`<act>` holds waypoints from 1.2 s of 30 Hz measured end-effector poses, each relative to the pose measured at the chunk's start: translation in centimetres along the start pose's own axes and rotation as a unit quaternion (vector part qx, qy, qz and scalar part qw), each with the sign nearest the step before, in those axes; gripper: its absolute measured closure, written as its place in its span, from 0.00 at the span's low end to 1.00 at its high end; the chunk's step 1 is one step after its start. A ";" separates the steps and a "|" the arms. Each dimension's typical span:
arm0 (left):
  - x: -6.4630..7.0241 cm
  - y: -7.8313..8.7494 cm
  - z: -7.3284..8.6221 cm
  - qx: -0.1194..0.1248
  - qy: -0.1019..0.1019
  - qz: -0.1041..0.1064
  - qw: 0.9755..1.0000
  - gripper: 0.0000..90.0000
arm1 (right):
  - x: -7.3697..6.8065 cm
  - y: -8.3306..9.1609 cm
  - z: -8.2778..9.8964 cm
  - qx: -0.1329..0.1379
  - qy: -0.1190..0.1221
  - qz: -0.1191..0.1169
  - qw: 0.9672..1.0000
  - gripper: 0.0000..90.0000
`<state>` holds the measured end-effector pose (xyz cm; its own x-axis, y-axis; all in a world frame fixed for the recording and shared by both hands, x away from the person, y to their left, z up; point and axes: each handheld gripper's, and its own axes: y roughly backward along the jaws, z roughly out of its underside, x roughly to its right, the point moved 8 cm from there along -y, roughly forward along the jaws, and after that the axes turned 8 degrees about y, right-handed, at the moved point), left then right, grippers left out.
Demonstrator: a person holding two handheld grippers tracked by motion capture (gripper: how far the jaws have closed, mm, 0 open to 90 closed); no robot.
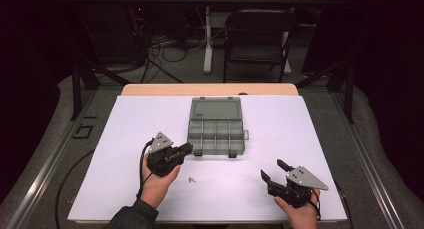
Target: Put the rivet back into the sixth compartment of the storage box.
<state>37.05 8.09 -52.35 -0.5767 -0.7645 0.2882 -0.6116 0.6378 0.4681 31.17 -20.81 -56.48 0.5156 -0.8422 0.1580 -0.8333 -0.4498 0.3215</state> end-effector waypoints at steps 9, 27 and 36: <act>-0.5 -2.2 -1.5 -0.009 0.007 -0.014 1.000 0.92 | 0.0 -0.1 0.1 -0.002 -0.003 -0.002 1.000 0.35; -1.2 -5.7 -3.5 -0.032 0.031 -0.049 0.998 0.92 | 0.1 0.1 0.0 0.000 -0.007 -0.002 1.000 0.35; -1.5 -7.6 -2.5 -0.062 0.043 -0.050 0.996 0.92 | 0.1 0.1 -0.1 0.002 -0.007 -0.003 1.000 0.35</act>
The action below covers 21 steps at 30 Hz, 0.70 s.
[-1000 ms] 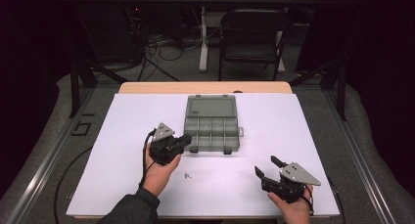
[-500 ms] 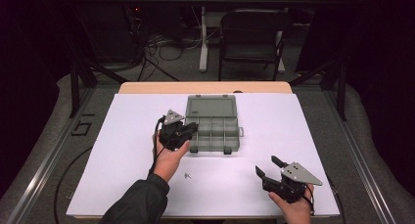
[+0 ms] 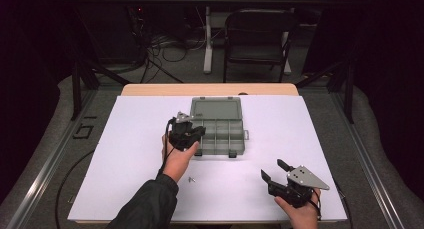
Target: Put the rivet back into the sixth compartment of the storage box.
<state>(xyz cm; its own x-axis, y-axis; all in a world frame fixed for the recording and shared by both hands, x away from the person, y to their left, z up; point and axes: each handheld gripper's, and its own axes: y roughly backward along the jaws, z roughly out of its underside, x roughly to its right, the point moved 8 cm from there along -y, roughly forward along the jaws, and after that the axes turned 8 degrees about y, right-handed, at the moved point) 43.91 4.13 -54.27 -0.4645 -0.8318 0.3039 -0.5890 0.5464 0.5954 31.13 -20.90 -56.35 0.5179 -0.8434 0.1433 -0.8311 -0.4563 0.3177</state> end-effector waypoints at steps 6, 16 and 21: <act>-0.3 -1.7 0.8 -0.022 0.003 -0.014 1.000 0.92 | 0.0 0.1 0.0 0.000 0.002 -0.002 1.000 0.35; -1.1 -2.5 1.4 -0.036 0.007 -0.019 0.999 0.92 | 0.1 0.1 0.0 0.001 -0.004 0.000 1.000 0.35; -0.9 -2.5 1.2 -0.024 0.005 -0.017 1.000 0.81 | 0.1 0.1 0.1 -0.001 -0.005 0.001 1.000 0.35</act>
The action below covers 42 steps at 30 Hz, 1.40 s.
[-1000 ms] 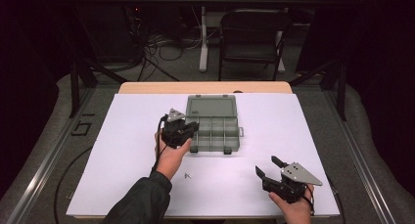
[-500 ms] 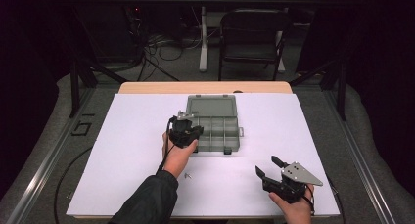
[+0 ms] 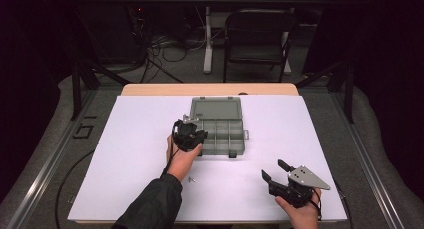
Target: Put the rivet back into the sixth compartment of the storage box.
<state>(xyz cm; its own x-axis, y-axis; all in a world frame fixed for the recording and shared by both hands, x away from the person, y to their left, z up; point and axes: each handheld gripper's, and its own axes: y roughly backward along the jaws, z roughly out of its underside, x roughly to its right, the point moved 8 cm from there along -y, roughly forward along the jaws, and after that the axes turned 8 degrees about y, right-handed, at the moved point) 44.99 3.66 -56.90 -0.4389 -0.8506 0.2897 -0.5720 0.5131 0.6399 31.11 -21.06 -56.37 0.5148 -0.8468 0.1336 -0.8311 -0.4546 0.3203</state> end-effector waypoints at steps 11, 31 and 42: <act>-0.6 3.7 -0.5 0.051 0.017 0.037 0.998 0.58 | 0.2 -0.1 0.1 -0.001 -0.004 0.003 1.000 0.35; -1.1 10.0 5.2 0.107 -0.033 0.075 0.991 0.51 | 0.2 0.6 0.3 -0.005 0.005 0.017 1.000 0.31; -1.4 10.5 8.0 0.080 -0.046 0.106 0.990 0.58 | 0.0 0.1 0.5 -0.009 0.013 0.015 1.000 0.31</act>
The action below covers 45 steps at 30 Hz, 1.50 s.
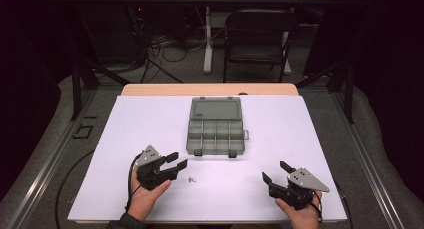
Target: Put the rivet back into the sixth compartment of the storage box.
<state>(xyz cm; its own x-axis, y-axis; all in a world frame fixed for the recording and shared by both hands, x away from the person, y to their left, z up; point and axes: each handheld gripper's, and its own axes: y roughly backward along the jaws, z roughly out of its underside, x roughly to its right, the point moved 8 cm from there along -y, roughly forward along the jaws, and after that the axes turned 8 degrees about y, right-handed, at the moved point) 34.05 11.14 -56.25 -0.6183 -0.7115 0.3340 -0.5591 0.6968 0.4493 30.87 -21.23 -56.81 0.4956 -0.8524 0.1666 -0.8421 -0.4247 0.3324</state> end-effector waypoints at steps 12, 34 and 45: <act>0.6 -1.4 2.2 -0.049 0.025 0.005 0.998 0.71 | 0.2 0.1 0.1 -0.003 -0.003 -0.008 1.000 0.31; 0.5 -3.3 5.3 -0.121 -0.020 -0.037 0.992 0.87 | 0.3 0.0 0.1 -0.004 -0.009 -0.007 1.000 0.32; 0.5 -3.3 5.4 -0.123 -0.025 -0.040 0.991 0.92 | 0.4 -0.1 0.1 -0.004 -0.010 -0.006 1.000 0.32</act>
<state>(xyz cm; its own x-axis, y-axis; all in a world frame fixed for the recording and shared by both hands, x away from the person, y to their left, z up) 32.62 8.96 -62.01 -0.6066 -0.7545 0.2506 -0.4604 0.5903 0.6630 31.11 -21.59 -56.85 0.5008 -0.8536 0.1436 -0.8344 -0.4319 0.3424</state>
